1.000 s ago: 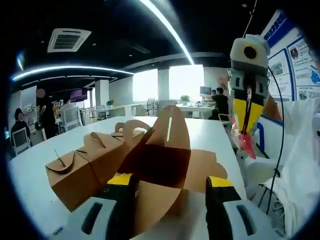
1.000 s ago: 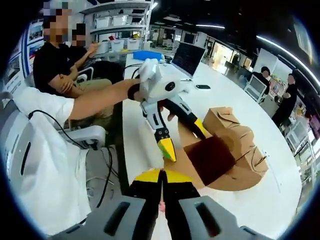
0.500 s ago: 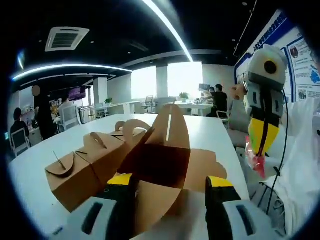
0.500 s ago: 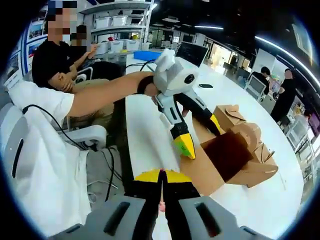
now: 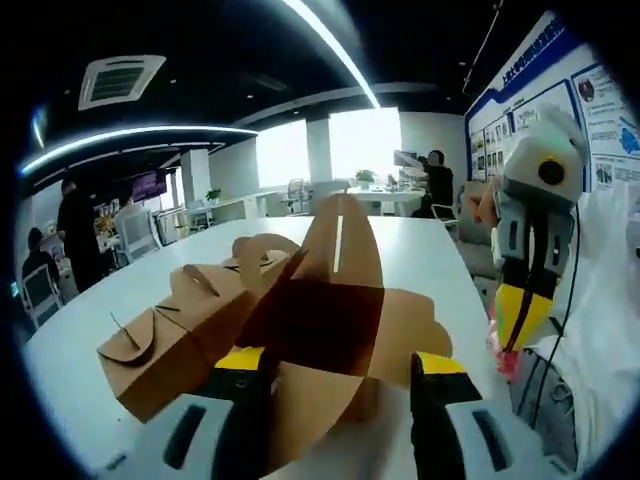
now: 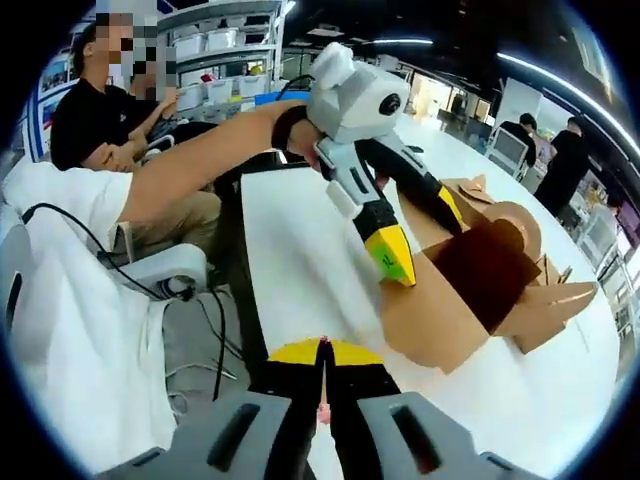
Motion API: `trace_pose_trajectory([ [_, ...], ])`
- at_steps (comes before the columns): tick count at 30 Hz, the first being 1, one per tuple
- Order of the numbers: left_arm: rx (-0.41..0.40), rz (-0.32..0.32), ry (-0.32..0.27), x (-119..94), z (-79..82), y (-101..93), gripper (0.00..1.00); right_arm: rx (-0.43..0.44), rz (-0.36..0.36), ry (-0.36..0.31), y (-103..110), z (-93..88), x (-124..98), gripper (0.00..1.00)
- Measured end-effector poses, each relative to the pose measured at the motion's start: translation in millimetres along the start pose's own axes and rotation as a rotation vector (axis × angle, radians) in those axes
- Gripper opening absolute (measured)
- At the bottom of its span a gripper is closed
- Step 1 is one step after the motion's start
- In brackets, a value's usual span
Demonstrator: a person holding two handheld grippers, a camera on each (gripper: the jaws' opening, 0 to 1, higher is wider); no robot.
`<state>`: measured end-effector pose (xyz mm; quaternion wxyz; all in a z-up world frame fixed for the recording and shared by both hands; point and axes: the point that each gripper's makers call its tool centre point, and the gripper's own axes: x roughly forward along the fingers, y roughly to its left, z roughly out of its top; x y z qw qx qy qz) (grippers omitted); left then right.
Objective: Pick up one paper box from the group, open the paper box, and remove the item inside
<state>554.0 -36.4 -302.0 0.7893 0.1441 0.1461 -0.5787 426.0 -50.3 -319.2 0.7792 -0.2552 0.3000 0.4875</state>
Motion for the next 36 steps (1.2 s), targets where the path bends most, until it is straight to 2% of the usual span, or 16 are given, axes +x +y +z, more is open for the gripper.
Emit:
trace_pose_trajectory([
  [7, 0.024, 0.002, 0.031, 1, 1.2, 3.5, 0.57, 0.029, 0.003, 0.014, -3, -8.2, 9, 0.03],
  [14, 0.002, 0.026, 0.000, -7, 14.8, 8.1, 0.55, 0.067, 0.004, 0.001, -5, -11.2, 23, 0.03],
  [22, 0.010, 0.029, -0.006, -17, 16.6, 3.3, 0.58, 0.082, 0.005, -0.013, -8, -11.5, 31, 0.04],
  [28, 0.016, 0.028, -0.051, -27, 28.5, -3.0, 0.57, 0.082, -0.004, -0.034, -11, -11.4, 33, 0.08],
  [36, 0.044, 0.059, -0.094, -46, 49.0, -6.1, 0.55, 0.088, -0.017, -0.062, -15, -11.0, 34, 0.14],
])
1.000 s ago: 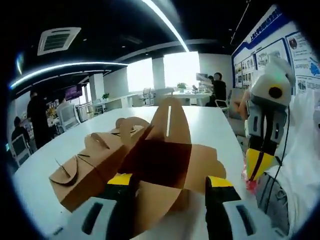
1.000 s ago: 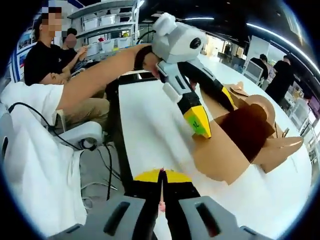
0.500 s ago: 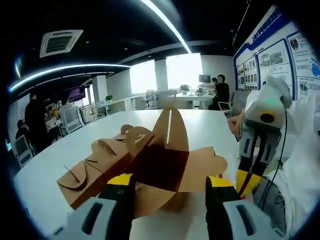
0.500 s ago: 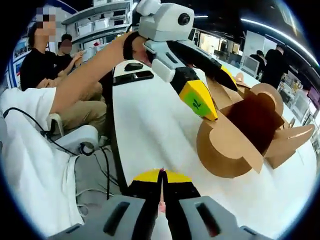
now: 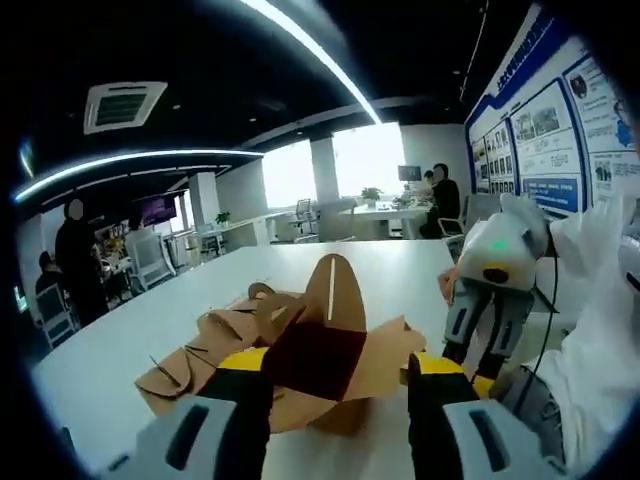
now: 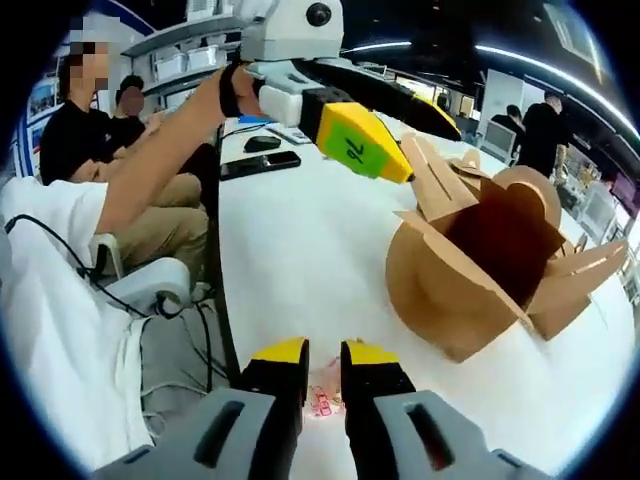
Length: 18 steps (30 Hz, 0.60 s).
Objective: Pick up one paper box from the group, open the paper box, and remove the item inside
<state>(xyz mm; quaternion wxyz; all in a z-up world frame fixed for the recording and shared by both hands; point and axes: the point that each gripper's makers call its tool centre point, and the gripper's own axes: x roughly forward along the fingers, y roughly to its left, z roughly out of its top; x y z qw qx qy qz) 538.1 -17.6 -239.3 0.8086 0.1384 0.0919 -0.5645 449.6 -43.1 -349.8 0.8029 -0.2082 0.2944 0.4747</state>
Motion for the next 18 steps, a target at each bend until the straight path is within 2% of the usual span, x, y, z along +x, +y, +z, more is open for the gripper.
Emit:
trace_pose_trajectory([
  [5, 0.019, 0.001, -0.020, -6, 6.8, -3.9, 0.55, 0.010, -0.001, 0.002, -1, -3.0, 4, 0.14],
  [7, 0.021, 0.004, -0.025, -7, 7.6, -8.3, 0.55, 0.009, -0.001, -0.010, -1, -0.9, 4, 0.19],
  [9, 0.026, 0.006, -0.024, -8, 7.5, -8.8, 0.55, -0.001, -0.036, -0.036, -7, 5.2, 3, 0.18],
  [11, 0.031, 0.007, -0.023, -9, 6.9, -12.3, 0.55, -0.053, -0.074, -0.033, -13, 6.5, 1, 0.18],
  [13, 0.032, 0.005, -0.025, -11, 6.6, -15.7, 0.55, -0.066, -0.069, -0.014, -11, 2.9, 2, 0.19],
  [18, 0.037, 0.009, -0.030, -15, 6.4, -18.0, 0.55, -0.024, -0.032, -0.034, -5, 5.9, -4, 0.19],
])
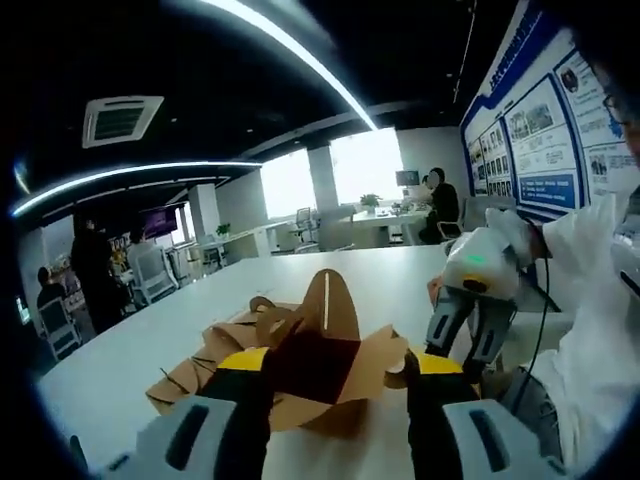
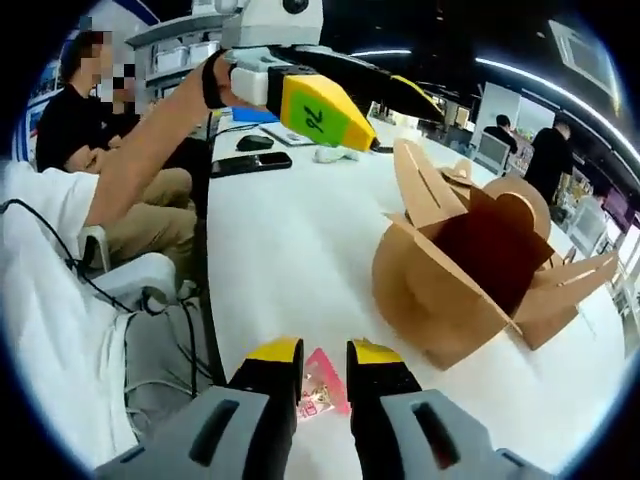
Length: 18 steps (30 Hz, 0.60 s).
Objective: Pick up one paper box from the group, open the paper box, and remove the item inside
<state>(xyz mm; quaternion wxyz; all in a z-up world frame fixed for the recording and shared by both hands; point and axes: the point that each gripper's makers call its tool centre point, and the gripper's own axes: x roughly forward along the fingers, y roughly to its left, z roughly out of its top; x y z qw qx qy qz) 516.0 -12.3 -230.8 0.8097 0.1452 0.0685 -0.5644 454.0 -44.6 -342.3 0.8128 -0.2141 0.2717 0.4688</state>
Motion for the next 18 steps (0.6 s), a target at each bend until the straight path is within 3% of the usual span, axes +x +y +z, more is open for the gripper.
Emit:
trace_pose_trajectory([
  [7, -0.019, 0.018, -0.002, -9, -0.3, 1.5, 0.53, 0.020, -0.008, -0.056, -1, 10.6, -27, 0.19],
  [9, -0.064, 0.042, 0.041, -15, -8.2, 1.7, 0.51, 0.027, -0.010, -0.069, -2, 12.1, -37, 0.19],
  [18, -0.120, 0.076, -0.011, -37, -7.1, -9.4, 0.48, 0.027, -0.078, -0.156, -14, 22.7, -79, 0.19],
])
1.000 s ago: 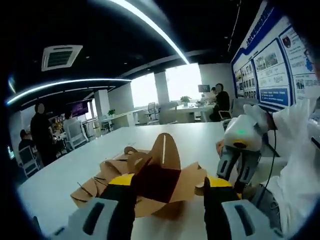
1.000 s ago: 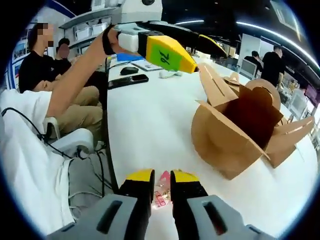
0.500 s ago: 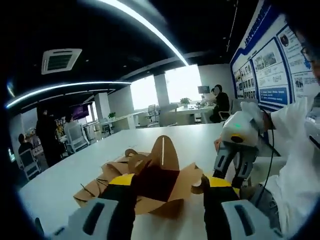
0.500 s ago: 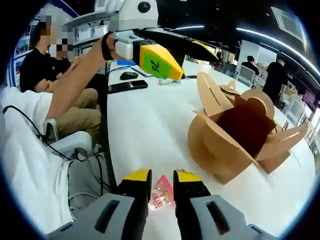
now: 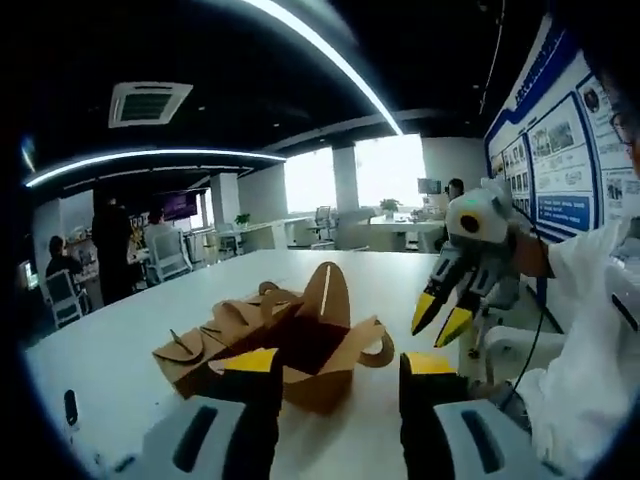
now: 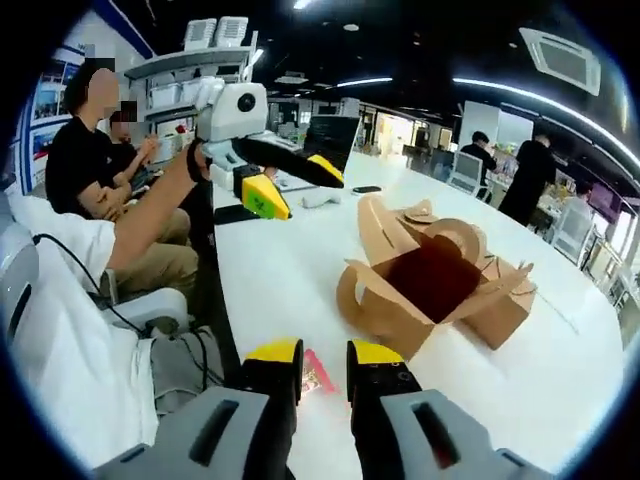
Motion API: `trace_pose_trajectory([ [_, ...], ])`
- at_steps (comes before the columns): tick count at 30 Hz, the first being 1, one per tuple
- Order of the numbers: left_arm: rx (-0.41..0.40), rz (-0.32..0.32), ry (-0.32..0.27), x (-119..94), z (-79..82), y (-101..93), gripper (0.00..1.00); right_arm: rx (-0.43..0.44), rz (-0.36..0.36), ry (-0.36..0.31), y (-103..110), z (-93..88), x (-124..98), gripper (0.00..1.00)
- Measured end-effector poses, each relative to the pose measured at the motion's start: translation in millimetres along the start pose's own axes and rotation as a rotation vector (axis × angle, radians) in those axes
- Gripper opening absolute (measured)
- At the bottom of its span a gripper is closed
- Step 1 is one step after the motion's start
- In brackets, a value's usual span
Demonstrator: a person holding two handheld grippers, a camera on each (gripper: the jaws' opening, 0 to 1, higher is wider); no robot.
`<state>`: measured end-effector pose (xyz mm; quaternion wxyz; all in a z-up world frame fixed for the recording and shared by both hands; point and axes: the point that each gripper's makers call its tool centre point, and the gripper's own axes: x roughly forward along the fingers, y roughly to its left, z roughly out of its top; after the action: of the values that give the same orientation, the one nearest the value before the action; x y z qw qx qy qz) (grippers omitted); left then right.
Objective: Pick up one paper box from the group, open the paper box, and remove the item inside
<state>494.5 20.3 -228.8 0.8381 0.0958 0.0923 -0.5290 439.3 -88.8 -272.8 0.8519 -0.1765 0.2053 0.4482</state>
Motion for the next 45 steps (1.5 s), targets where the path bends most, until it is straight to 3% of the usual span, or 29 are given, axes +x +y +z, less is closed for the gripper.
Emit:
trace_pose_trajectory([
  [3, -0.011, 0.018, -0.010, -8, -0.2, -2.3, 0.48, 0.002, -0.022, -0.034, -5, 5.9, -13, 0.20],
  [5, 0.012, 0.070, 0.000, -14, -2.3, 1.4, 0.48, 0.001, -0.042, -0.060, -10, 10.8, -24, 0.20],
  [9, 0.005, 0.073, -0.017, -22, 0.6, -4.4, 0.48, 0.013, -0.086, -0.147, -23, 26.1, -44, 0.20],
  [14, 0.002, 0.093, -0.033, -28, 5.1, -8.3, 0.48, 0.017, -0.133, -0.210, -37, 33.5, -67, 0.20],
  [16, 0.004, 0.101, -0.042, -31, 7.6, -10.2, 0.48, 0.023, -0.142, -0.221, -39, 32.9, -73, 0.20],
  [18, 0.069, 0.121, -0.064, -34, 11.7, -12.2, 0.48, 0.017, -0.156, -0.227, -43, 30.4, -80, 0.22],
  [21, 0.054, 0.124, -0.081, -36, 14.2, -16.0, 0.48, 0.030, -0.159, -0.258, -48, 28.9, -90, 0.27],
  [27, 0.004, 0.142, -0.129, -39, 17.5, -16.6, 0.46, 0.067, -0.197, -0.310, -58, 25.9, -103, 0.27],
  [32, -0.026, 0.160, -0.156, -42, 13.8, -15.4, 0.46, 0.097, -0.182, -0.343, -55, 21.0, -106, 0.27],
  [37, -0.075, 0.152, -0.222, -51, 16.8, -18.5, 0.46, 0.128, -0.177, -0.417, -52, 20.4, -116, 0.27],
  [43, -0.092, 0.194, -0.201, -61, 7.7, -12.1, 0.43, 0.163, -0.182, -0.452, -54, 12.1, -123, 0.26],
  [45, -0.101, 0.200, -0.188, -62, 3.3, -11.8, 0.44, 0.158, -0.201, -0.432, -58, 9.7, -124, 0.26],
])
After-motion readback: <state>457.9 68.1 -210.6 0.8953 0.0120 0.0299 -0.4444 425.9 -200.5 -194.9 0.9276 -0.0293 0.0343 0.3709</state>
